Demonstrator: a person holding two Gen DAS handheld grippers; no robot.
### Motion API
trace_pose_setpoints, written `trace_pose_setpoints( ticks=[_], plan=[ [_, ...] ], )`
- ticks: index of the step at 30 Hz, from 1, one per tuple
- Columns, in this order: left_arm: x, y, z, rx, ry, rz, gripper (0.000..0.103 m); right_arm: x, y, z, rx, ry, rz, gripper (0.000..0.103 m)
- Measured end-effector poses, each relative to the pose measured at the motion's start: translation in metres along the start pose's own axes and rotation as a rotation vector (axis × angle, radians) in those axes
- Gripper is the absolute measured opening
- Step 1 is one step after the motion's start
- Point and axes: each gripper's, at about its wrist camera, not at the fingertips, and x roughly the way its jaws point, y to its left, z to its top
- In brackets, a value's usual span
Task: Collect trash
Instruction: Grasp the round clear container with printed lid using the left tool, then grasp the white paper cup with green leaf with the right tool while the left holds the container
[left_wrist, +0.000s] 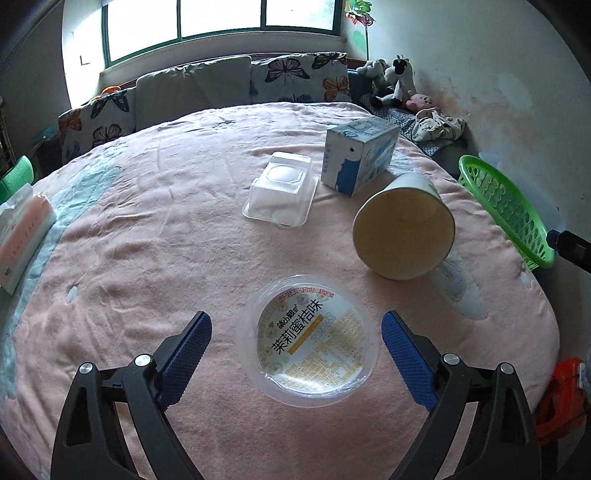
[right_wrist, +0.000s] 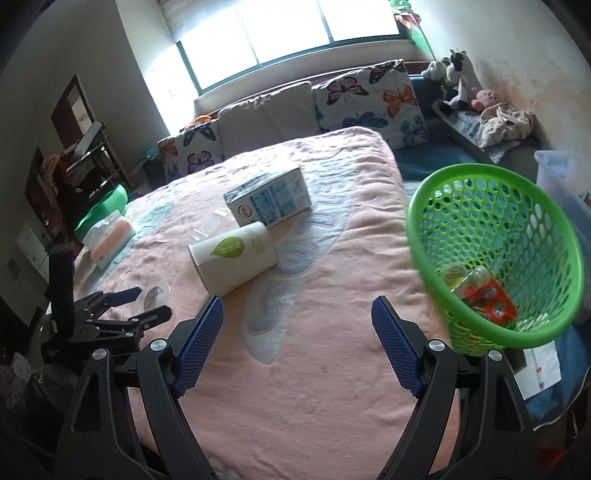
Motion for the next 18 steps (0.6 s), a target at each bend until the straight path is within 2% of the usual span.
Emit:
trace_pose_setpoints(
  ticks=[6, 11, 13, 18],
  plan=[
    [0.001, -0.003, -0.001, 0.015, -0.004, -0.014, 0.068, 0.008, 0.015, 0.004, -0.022, 0.017, 0.018, 0.082],
    [-0.003, -0.001, -0.002, 0.006, -0.031, -0.020, 0.067, 0.023, 0.032, 0.008, -0.037, 0.045, 0.034, 0.082],
    [-0.009, 0.004, -0.001, -0.006, -0.044, -0.026, 0.067, 0.030, 0.040, 0.009, -0.033, 0.061, 0.050, 0.087],
    [-0.027, 0.018, 0.003, -0.032, -0.087, -0.025, 0.067, 0.047, 0.055, 0.016, -0.022, 0.088, 0.056, 0.088]
  ],
)
